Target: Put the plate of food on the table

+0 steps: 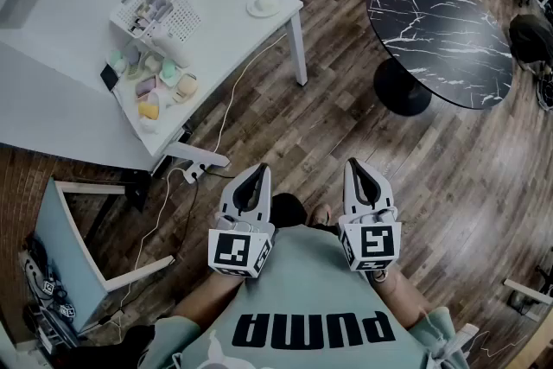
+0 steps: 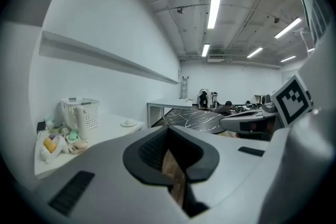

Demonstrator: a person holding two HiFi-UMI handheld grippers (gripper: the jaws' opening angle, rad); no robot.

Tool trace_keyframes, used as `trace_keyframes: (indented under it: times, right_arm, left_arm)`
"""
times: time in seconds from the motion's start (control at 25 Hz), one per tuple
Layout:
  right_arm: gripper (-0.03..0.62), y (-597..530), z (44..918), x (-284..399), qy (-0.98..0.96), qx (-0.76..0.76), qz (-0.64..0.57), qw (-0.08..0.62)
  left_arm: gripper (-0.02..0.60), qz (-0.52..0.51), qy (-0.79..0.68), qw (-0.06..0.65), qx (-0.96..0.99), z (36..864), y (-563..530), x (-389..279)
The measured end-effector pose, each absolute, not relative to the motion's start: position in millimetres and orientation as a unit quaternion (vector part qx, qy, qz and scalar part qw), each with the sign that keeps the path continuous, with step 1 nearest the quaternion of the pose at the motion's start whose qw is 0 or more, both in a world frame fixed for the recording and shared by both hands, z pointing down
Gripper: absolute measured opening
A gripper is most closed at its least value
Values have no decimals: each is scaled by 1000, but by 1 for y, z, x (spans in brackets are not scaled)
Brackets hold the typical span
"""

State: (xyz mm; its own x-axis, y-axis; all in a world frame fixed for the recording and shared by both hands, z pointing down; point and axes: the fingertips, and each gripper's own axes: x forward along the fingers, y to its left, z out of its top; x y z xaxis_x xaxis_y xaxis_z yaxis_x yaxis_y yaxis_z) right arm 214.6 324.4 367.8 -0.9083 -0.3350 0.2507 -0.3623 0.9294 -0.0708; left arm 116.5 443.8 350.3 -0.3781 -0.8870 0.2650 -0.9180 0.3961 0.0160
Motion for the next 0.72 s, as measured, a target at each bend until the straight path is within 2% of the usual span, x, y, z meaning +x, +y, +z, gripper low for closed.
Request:
trace_keyframes:
  times: [0.36, 0.72]
  right_arm:
    - [8, 304, 377, 181, -976, 156, 63, 134]
    - [8, 227, 397, 74, -967, 175, 60, 174]
  left_arm:
    - [6, 65, -816, 117, 562, 353, 395, 87]
    - [6, 56, -804, 133, 577, 373, 313, -33]
